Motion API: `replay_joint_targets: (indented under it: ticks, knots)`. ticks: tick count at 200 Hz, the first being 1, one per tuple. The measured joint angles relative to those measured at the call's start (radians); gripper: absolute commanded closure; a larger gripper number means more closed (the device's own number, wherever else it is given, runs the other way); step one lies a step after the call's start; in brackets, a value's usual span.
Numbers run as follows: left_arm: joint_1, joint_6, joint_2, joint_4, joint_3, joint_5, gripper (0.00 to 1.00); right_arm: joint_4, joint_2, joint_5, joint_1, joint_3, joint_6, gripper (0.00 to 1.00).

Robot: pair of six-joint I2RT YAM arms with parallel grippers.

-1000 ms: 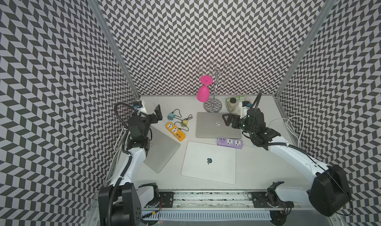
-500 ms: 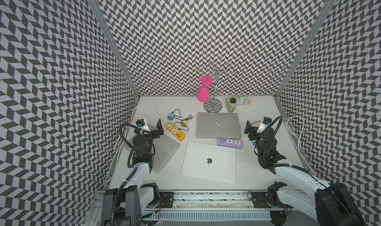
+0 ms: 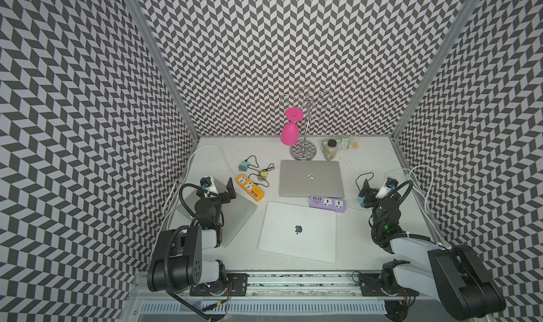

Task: Unplug the laptop charger
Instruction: Reset both arms

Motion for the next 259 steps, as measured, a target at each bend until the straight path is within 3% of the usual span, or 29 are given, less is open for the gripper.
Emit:
replay_joint_targets:
  ticks: [40, 76, 185, 204, 236, 259]
  knots:
    - [-0.027, 0.059, 0.145, 0.142, -0.014, 0.075, 0.0, 0.111, 0.055, -0.044, -0.008, -0.019, -0.029, 0.01]
    - [-0.079, 0.116, 0.142, 0.084, 0.077, 0.091, 0.0, 0.164, 0.054, -0.098, -0.011, -0.024, -0.061, 0.01]
    - [-0.117, 0.153, 0.14, 0.063, 0.075, 0.029, 0.0, 0.307, 0.011, -0.142, -0.012, -0.126, -0.092, 0.01]
    - [-0.117, 0.153, 0.14, 0.058, 0.075, 0.028, 0.0, 0.389, 0.083, -0.145, -0.023, -0.124, -0.11, 0.01]
    - [-0.117, 0.153, 0.14, 0.053, 0.076, 0.029, 0.0, 0.554, 0.372, -0.167, -0.05, -0.13, -0.128, 0.01]
    - [-0.115, 0.153, 0.14, 0.047, 0.076, 0.029, 0.0, 0.455, 0.339, -0.188, -0.057, -0.071, -0.13, 0.01]
